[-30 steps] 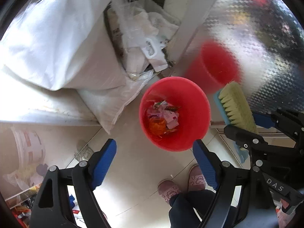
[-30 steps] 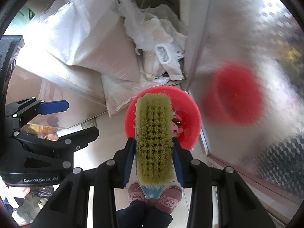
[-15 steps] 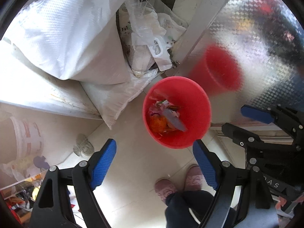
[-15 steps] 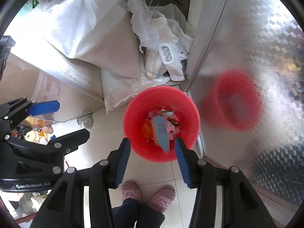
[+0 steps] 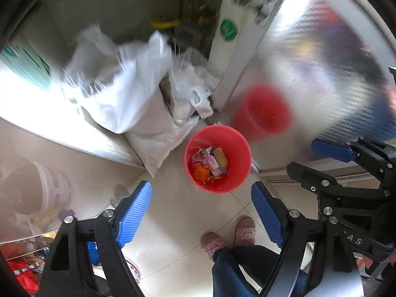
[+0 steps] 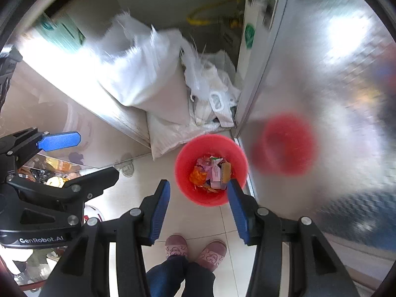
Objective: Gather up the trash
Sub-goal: 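Raise both grippers back up over the counter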
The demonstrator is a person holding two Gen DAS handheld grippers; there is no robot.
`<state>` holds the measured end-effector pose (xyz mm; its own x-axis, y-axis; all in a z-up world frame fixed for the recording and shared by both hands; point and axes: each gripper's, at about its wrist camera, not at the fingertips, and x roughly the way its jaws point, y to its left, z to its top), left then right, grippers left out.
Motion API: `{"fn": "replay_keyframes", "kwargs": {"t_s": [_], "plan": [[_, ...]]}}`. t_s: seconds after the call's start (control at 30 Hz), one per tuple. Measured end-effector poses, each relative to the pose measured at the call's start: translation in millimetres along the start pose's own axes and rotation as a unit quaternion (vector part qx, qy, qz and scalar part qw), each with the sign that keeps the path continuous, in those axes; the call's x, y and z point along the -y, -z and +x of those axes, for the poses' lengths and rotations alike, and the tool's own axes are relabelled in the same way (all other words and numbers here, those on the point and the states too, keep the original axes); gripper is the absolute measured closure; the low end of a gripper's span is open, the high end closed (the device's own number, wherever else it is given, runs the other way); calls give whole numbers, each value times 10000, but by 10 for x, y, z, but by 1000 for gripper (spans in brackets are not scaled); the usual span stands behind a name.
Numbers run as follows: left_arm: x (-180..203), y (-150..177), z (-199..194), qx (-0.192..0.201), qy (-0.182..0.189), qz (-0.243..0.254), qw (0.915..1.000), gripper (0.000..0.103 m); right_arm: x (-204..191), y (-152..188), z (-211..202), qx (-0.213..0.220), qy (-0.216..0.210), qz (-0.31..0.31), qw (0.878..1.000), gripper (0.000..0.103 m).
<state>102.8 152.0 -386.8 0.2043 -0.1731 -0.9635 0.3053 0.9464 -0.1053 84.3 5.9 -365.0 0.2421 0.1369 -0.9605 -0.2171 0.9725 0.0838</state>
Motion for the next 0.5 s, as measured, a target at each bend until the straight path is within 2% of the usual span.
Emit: {"fn": "replay_keyframes", "kwargs": {"t_s": [0.23, 0.43, 0.5], "plan": [[154, 27, -904, 345, -30, 20, 9994, 22, -117, 32, -866, 302, 101, 100, 9994, 58], [236, -30, -1640, 846, -82, 96, 9963, 22, -231, -26, -1582, 684, 241, 98, 9973, 58], [262, -77, -1865, 1053, -216, 104, 9941, 22, -264, -58, -1805, 827, 291, 90, 9961, 58]]}}
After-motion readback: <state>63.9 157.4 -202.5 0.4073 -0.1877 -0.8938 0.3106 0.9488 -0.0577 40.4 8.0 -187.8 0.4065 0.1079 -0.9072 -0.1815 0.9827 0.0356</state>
